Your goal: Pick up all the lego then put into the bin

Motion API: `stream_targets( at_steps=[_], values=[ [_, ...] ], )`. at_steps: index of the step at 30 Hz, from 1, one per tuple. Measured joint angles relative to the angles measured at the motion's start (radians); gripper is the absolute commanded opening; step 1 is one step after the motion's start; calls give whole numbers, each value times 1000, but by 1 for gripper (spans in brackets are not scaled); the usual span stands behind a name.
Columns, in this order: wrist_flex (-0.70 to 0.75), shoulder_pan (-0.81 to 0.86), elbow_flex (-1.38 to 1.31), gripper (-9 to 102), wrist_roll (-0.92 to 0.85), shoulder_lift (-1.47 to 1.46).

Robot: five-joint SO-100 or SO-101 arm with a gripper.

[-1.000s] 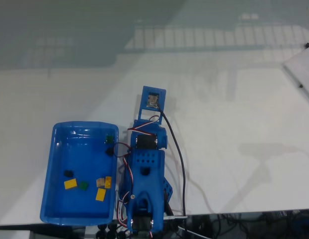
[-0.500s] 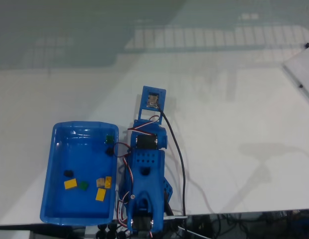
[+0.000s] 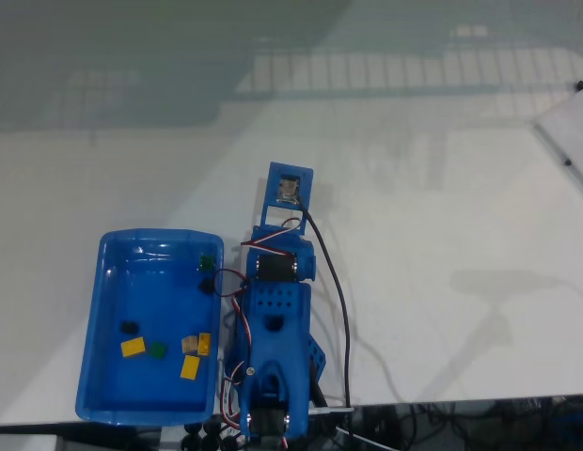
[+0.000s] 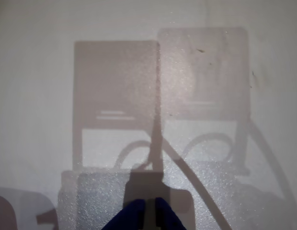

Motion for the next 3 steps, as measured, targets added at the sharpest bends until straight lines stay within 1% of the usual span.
stream_targets(
  at_steps=[3],
  values=[
    [0,0,0,0,0,0]
  ],
)
